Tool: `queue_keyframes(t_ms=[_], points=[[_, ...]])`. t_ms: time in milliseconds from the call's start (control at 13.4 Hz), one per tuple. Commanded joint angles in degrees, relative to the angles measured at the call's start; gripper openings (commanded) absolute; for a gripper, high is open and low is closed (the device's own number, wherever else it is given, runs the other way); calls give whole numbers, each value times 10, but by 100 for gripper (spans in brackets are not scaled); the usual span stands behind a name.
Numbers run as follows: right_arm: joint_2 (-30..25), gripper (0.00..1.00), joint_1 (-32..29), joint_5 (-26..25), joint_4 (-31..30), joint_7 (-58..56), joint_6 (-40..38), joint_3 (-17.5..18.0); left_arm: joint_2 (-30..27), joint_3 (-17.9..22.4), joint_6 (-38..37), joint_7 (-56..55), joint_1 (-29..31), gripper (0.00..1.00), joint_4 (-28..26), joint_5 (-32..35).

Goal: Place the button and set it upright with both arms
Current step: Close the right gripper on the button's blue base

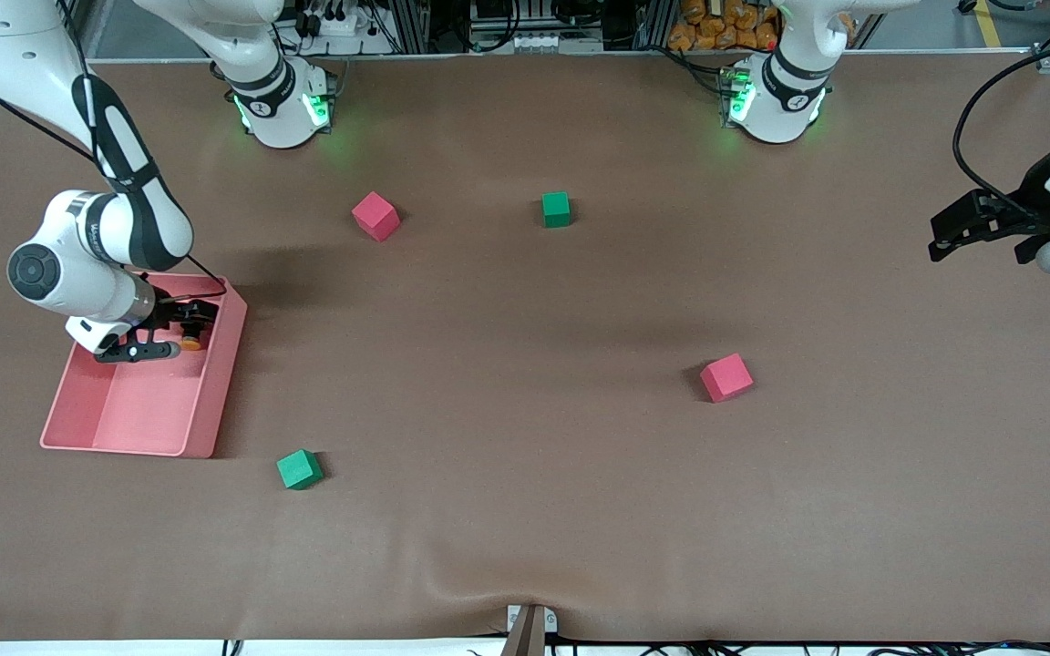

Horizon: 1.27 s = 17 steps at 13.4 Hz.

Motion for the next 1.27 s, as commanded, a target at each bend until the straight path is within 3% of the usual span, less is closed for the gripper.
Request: queue_keyframes(t_ms=[0, 75, 149, 821, 1195], points=[[-21, 45, 4, -2, -20, 1, -8, 1, 3, -1, -3, -2, -1, 100, 8, -4], [-21, 30, 4, -2, -19, 1, -12, 2, 3, -1, -3, -1, -1, 100, 9, -4], [-20, 22, 4, -2, -19, 1, -12, 2, 3, 0, -3, -1, -1, 100, 9, -5], [-17, 20, 9, -2, -19, 1, -12, 2, 3, 0, -3, -2, -1, 100, 6, -5], [-23, 6, 10, -3, 31, 0, -22, 2, 3, 0, -3, -4, -2, 100, 7, -5]])
